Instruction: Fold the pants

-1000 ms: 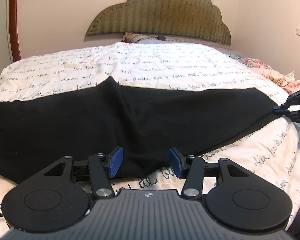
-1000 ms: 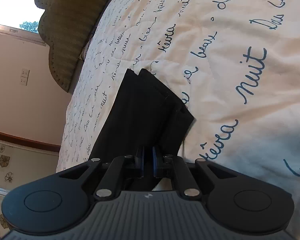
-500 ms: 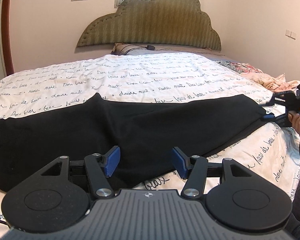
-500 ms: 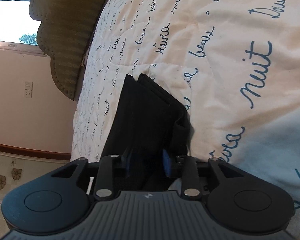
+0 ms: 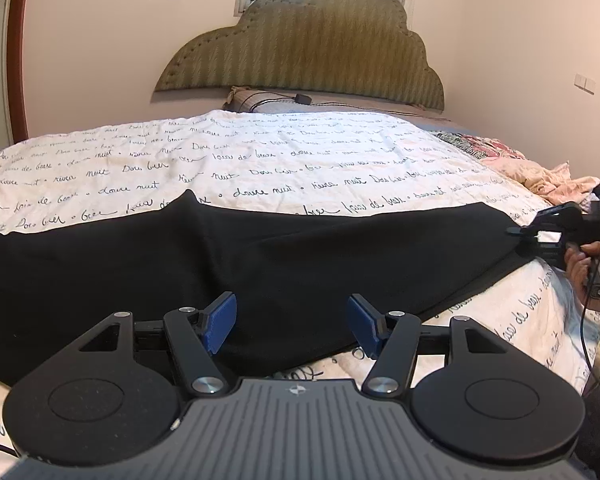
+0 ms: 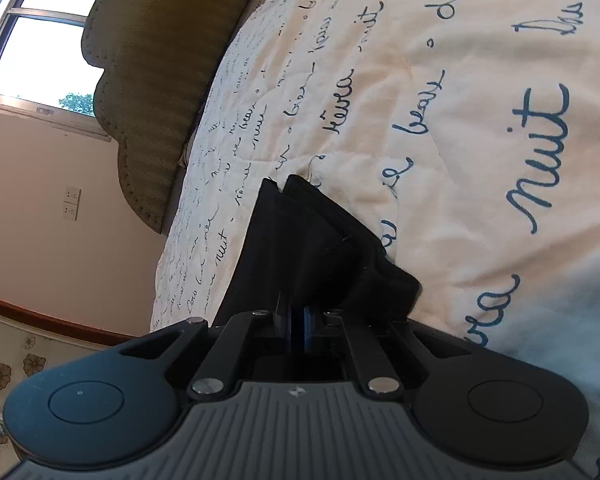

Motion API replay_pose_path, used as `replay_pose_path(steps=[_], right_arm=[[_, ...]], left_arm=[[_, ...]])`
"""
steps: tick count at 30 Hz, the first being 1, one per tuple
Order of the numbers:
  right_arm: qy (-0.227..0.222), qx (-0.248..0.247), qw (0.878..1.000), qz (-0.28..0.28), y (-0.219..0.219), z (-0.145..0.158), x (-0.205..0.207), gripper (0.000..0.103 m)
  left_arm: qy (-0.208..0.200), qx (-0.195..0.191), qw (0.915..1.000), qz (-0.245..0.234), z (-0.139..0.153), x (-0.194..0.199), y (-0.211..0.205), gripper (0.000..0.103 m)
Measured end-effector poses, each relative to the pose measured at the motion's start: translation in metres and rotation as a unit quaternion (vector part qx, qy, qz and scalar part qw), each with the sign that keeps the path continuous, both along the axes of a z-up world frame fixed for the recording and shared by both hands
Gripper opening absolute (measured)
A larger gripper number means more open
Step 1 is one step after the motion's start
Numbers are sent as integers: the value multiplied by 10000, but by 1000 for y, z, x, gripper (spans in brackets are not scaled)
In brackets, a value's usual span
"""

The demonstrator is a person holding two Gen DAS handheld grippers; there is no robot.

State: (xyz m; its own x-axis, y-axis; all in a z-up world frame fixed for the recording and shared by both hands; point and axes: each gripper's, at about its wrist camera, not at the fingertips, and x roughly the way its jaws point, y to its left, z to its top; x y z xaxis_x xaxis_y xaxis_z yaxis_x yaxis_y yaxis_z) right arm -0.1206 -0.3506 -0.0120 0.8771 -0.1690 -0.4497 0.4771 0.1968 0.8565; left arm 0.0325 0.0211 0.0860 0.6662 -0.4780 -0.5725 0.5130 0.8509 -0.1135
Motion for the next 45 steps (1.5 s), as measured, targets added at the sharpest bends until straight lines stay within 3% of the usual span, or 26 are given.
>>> replay_pose_path(steps=[3, 5, 6, 8, 12, 14, 16, 19, 22, 27, 30, 33, 36, 37, 38, 39, 42, 45], right_arm=[[-226, -394, 9990, 10, 7, 29, -14, 3], [183, -560, 9983, 41, 2, 20, -20, 3], [437, -256, 9987, -64, -6, 2, -25, 3], [14, 240, 9994, -231, -11, -16, -38, 2], [49, -266, 9996, -117, -2, 9, -36, 3], [353, -35, 9993, -88, -11, -3, -34, 4], [112, 286, 9995, -74, -15, -10, -43, 5], [220, -28, 9996, -174, -5, 4, -61, 11], [288, 51, 9993, -250, -4, 5, -76, 18], [255, 237, 9991, -239, -12, -3, -72, 20], [62, 332, 9990, -299, -15, -4, -60, 31], [-62, 68, 9997, -230, -13, 3, -46, 51], [94, -225, 9997, -12, -8, 4, -27, 47], [132, -264, 9995, 54, -6, 3, -23, 26], [147, -199, 9996, 121, -7, 1, -20, 13], [130, -161, 9998, 82, -7, 0, -19, 6], [-177, -336, 9993, 11, -8, 18, -24, 5], [-458, -596, 9971, 83, -4, 35, -33, 5]], left_arm=[[-19, -56, 10000, -70, 4, -1, -2, 66], [-43, -120, 9998, -135, 4, -2, -2, 68], [-35, -158, 9998, -148, 3, -2, -3, 70], [47, -157, 9998, -105, 1, 2, -6, 69], [158, -310, 9993, -169, 0, 8, -13, 69], [183, -377, 9990, -161, -1, 11, -18, 69], [231, -432, 9987, -109, -2, 14, -22, 69], [247, -487, 9984, -149, -4, 14, -26, 70], [327, -390, 9985, -210, -9, 17, -34, 70], [303, -386, 9981, -360, -9, 15, -46, 70], [255, -325, 9982, -438, -8, 8, -50, 70], [268, -257, 9983, -439, -9, 6, -49, 70], [370, -291, 9983, -340, -11, 10, -47, 70], [411, -347, 9981, -307, -13, 13, -47, 70], [463, -426, 9976, -292, -14, 17, -48, 70], [512, -498, 9970, -288, -17, 21, -49, 72], [567, -339, 9975, -236, -33, 38, -65, 72], [939, -113, 9951, -282, -54, 53, -78, 72]])
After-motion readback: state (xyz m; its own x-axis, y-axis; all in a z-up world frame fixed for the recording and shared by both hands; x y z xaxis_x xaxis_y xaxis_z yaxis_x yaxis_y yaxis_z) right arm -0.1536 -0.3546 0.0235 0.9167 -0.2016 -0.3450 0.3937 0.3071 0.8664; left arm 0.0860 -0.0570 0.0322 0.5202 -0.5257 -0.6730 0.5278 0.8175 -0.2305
